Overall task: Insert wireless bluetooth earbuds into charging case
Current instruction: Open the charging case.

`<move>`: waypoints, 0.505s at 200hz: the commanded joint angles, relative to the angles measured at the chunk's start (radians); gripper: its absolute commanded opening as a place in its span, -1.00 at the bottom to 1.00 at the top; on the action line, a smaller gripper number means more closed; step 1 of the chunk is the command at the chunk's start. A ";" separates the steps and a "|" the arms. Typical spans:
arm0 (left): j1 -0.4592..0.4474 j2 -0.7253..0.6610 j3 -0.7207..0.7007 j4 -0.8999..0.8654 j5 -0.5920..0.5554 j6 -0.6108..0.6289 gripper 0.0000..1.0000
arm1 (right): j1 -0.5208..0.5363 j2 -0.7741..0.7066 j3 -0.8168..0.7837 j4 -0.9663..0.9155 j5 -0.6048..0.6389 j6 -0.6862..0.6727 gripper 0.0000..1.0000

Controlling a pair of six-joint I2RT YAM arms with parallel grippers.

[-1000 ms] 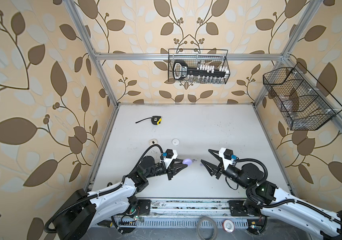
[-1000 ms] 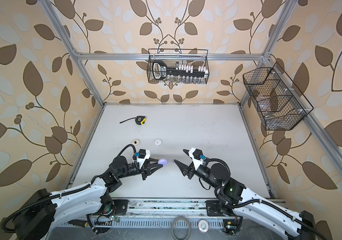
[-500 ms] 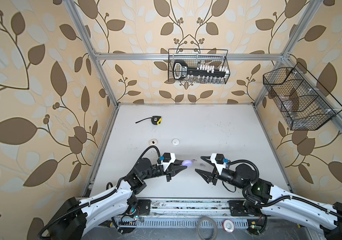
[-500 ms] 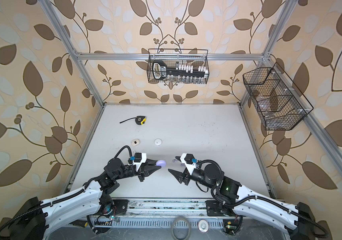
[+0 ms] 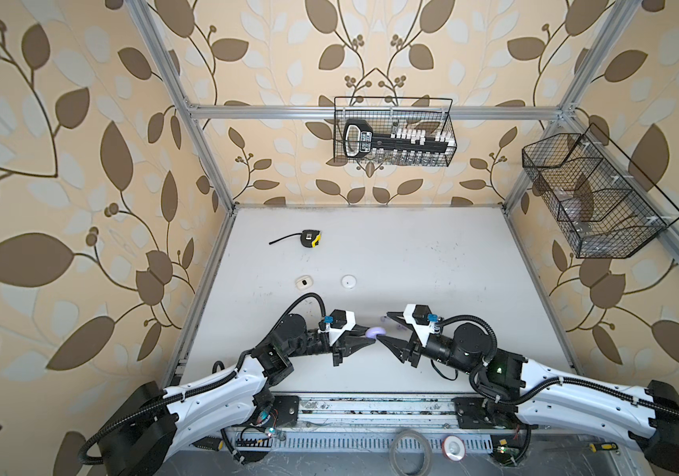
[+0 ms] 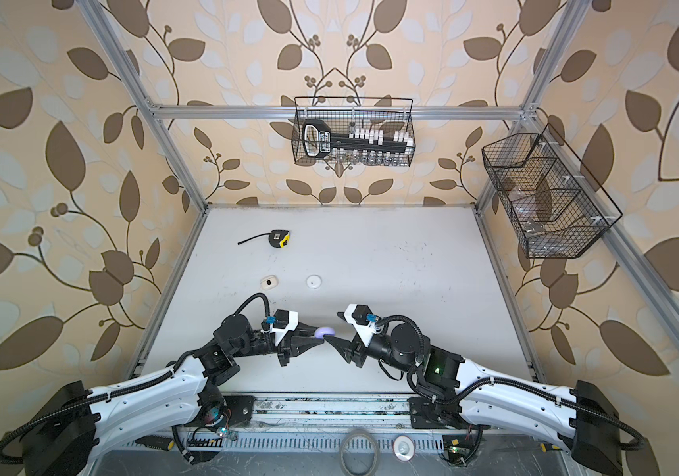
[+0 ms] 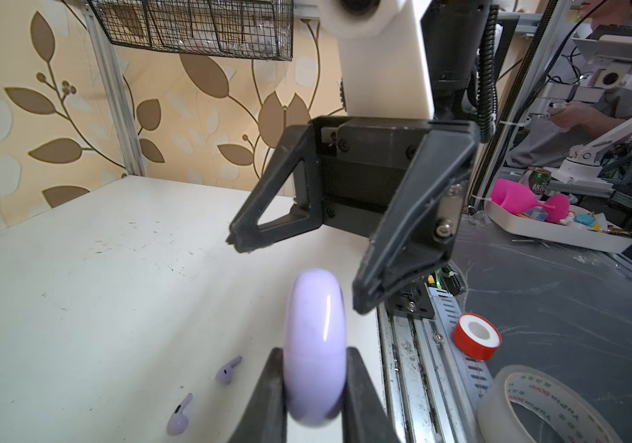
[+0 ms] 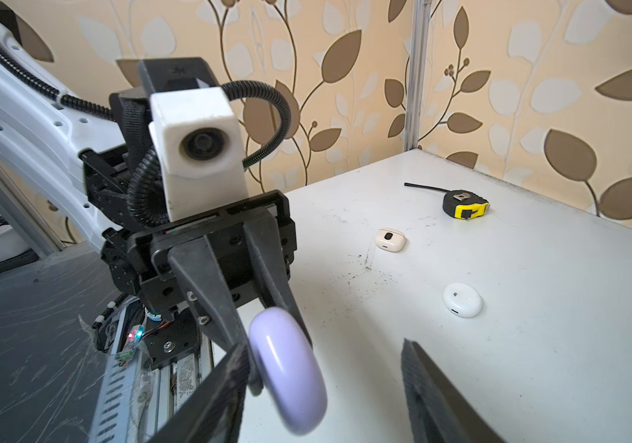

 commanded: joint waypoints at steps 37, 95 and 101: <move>-0.022 -0.024 0.047 0.016 0.033 0.046 -1.00 | 0.004 -0.006 0.038 0.033 0.084 -0.005 0.25; -0.038 -0.017 0.045 0.034 0.051 0.052 -1.00 | -0.025 -0.012 0.039 0.011 0.145 0.045 0.20; -0.038 -0.017 0.045 0.036 0.051 0.052 -1.00 | -0.032 -0.014 0.044 0.001 0.139 0.048 0.20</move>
